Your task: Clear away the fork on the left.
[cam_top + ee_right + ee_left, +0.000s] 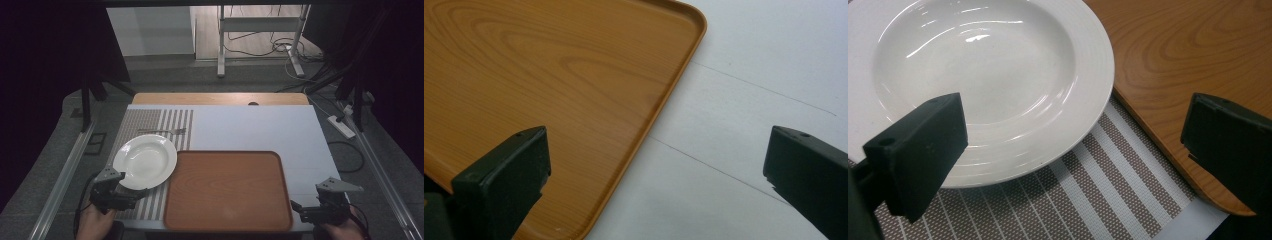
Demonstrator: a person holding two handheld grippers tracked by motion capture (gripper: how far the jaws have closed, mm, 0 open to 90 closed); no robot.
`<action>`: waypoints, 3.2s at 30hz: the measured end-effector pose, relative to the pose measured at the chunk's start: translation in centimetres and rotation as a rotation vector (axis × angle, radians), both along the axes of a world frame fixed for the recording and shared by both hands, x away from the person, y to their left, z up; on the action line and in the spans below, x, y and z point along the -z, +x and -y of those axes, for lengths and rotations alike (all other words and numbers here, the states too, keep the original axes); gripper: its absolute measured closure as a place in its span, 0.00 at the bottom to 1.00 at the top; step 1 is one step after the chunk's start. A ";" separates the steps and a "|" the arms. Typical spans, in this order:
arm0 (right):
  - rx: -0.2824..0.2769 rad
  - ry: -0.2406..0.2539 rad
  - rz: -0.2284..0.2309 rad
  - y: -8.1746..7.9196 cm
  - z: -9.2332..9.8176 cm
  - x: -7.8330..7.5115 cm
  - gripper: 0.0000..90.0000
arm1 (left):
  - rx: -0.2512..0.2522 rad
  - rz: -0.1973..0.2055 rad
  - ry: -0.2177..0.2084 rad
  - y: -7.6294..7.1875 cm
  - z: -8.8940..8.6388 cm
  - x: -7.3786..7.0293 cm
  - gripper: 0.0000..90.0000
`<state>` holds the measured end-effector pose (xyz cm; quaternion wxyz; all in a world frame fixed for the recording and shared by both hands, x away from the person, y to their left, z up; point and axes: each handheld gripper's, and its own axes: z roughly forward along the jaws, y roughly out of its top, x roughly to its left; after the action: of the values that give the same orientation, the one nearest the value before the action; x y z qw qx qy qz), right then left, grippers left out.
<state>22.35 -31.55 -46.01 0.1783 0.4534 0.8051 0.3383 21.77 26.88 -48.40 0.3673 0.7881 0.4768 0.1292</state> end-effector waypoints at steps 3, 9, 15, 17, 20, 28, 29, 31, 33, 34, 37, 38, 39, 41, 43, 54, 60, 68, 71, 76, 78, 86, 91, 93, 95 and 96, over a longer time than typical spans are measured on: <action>-0.003 -0.002 0.000 0.0 0.0 0.0 0.00 | -0.006 -0.009 -0.002 0.4 0.0 0.1 0.00; -0.003 -0.006 -0.002 0.0 -0.1 0.0 0.00 | -0.010 -0.039 -0.033 1.3 -0.1 0.0 0.00; -0.004 -0.007 -0.005 0.0 -0.1 0.0 0.00 | -0.006 -0.054 -0.013 2.6 0.0 0.0 0.00; -0.004 -0.009 -0.005 0.0 -0.1 0.0 0.00 | -0.008 -0.062 -0.010 3.0 -0.1 0.1 0.00; -0.004 -0.009 -0.006 0.0 -0.1 0.0 0.00 | -0.009 -0.070 -0.012 3.5 -0.1 0.2 0.00; -0.007 -0.008 -0.006 0.0 -0.2 0.1 0.00 | -0.006 -0.104 0.006 5.3 -0.1 0.7 0.00; -0.007 -0.009 -0.006 0.0 -0.2 0.1 0.00 | -0.009 -0.104 0.008 5.4 -0.1 0.7 0.00; -0.008 -0.009 -0.007 0.0 -0.2 0.1 0.00 | -0.016 -0.104 0.006 5.8 -0.2 0.7 0.00; -0.009 -0.011 -0.006 0.0 -0.2 0.1 0.00 | -0.017 -0.105 0.009 6.0 -0.3 0.7 0.00; -0.011 -0.012 -0.007 0.0 -0.2 0.1 0.00 | -0.020 -0.104 0.010 6.2 -0.3 0.8 0.00; -0.015 -0.018 -0.006 0.0 -0.2 0.1 0.00 | -0.030 -0.104 0.032 7.2 -0.3 0.9 0.00; -0.015 -0.018 -0.006 0.0 -0.2 0.1 0.00 | -0.030 -0.104 0.032 7.2 -0.3 0.9 0.00; -0.016 -0.019 -0.005 0.0 -0.2 0.1 0.00 | -0.035 -0.106 0.035 7.6 -0.3 0.9 0.00; -0.017 -0.019 -0.006 0.0 -0.2 0.1 0.00 | -0.043 -0.107 0.054 8.3 -0.2 0.9 0.00; -0.017 -0.019 -0.006 0.0 -0.2 0.1 0.00 | -0.049 -0.107 0.061 8.8 -0.1 0.9 0.00; -0.019 -0.021 -0.008 0.0 -0.2 0.1 0.00 | -0.069 -0.115 0.063 11.1 -0.5 1.0 0.02; -0.021 -0.020 -0.009 0.1 -0.3 0.1 0.00 | -0.059 -0.127 0.072 12.6 -0.5 1.1 0.01; -0.022 -0.019 -0.011 0.1 -0.3 0.1 0.00 | -0.059 -0.132 0.065 14.1 -0.6 1.1 0.00; -0.023 -0.020 -0.011 0.1 -0.3 0.1 0.00 | -0.059 -0.134 0.066 14.8 -0.6 1.1 0.00; -0.024 -0.020 -0.012 0.1 -0.3 0.1 0.00 | -0.055 -0.135 0.070 15.9 -0.8 1.0 0.00; -0.025 -0.020 -0.012 0.1 -0.3 0.1 0.00 | -0.052 -0.135 0.072 16.3 -0.7 1.1 0.00; -0.026 -0.019 -0.015 0.1 -0.3 0.1 0.00 | -0.059 -0.133 0.080 17.9 -0.6 1.0 0.00; -0.027 -0.018 -0.016 0.1 -0.2 0.1 0.00 | -0.063 -0.137 0.076 19.2 -0.6 0.9 0.00; -0.027 -0.018 -0.016 0.1 -0.2 0.1 0.00 | -0.066 -0.137 0.074 19.7 -0.5 1.0 0.00; -0.028 -0.018 -0.016 0.1 -0.2 0.1 0.00 | -0.071 -0.141 0.077 20.5 -0.5 1.1 0.00; -0.028 -0.018 -0.016 0.1 -0.2 0.1 0.00 | -0.072 -0.141 0.077 20.7 -0.5 1.1 0.00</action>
<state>22.46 -31.31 -46.12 0.1713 0.4432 0.8157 0.3300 42.49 27.39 -49.51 0.2972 0.7910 0.5243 0.1050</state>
